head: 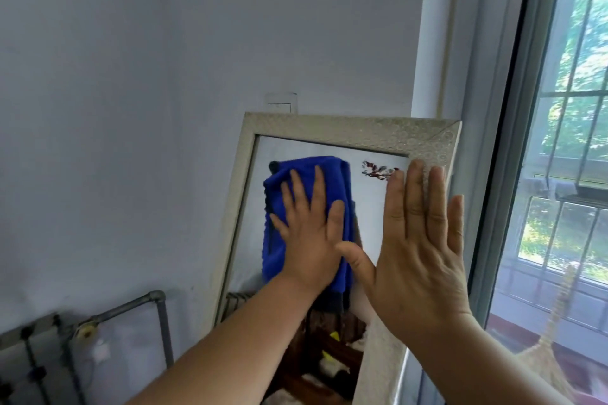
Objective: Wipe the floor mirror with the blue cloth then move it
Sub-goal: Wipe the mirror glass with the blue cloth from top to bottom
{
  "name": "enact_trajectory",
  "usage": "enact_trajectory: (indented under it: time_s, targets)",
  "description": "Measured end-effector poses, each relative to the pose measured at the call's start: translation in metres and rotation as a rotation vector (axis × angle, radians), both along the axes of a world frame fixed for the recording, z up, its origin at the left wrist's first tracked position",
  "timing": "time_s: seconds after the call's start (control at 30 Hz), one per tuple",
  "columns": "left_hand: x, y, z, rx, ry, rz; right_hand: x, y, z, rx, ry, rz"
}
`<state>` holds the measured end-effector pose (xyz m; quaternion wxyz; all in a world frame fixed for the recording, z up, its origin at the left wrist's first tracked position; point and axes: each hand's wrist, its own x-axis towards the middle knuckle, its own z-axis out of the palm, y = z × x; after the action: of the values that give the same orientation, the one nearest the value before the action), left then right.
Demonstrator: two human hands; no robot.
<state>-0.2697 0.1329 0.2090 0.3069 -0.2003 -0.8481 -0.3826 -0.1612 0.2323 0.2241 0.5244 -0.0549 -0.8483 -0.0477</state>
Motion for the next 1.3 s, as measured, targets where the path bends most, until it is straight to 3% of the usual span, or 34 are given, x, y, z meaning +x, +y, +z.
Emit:
enact_trajectory:
  time_s: [0.13, 0.27, 0.5, 0.57, 0.67, 0.83, 0.87, 1.03, 1.3]
  targets:
    - [-0.025, -0.006, 0.027, -0.105, 0.224, -0.092, -0.001, 0.0, 0.001, -0.009, -0.017, 0.017]
    - [-0.076, -0.039, 0.014, 0.168, -0.058, 0.129, -0.003, 0.002, -0.002, 0.023, -0.007, 0.011]
    - [-0.053, -0.022, 0.013, 0.292, -0.173, 0.164, -0.004, 0.003, 0.0, 0.03, -0.031, 0.042]
    - [-0.014, -0.009, -0.011, 0.183, -0.075, 0.073, -0.003, 0.005, 0.0, 0.009, -0.043, 0.074]
    - [0.039, 0.008, -0.044, -0.133, 0.135, -0.128, 0.001, 0.005, 0.0, -0.02, -0.049, 0.128]
    - [0.008, -0.005, -0.004, -0.414, 0.352, -0.218, 0.005, 0.003, -0.001, -0.02, -0.04, 0.143]
    - [-0.004, -0.01, 0.004, -0.392, 0.346, -0.177, 0.005, 0.003, -0.001, -0.021, -0.041, 0.149]
    - [-0.068, -0.032, 0.034, 0.094, 0.014, 0.098, 0.005, 0.009, -0.005, 0.018, -0.035, 0.183]
    - [-0.081, -0.021, 0.056, 0.287, -0.105, 0.17, 0.005, 0.008, -0.003, 0.02, -0.074, 0.142]
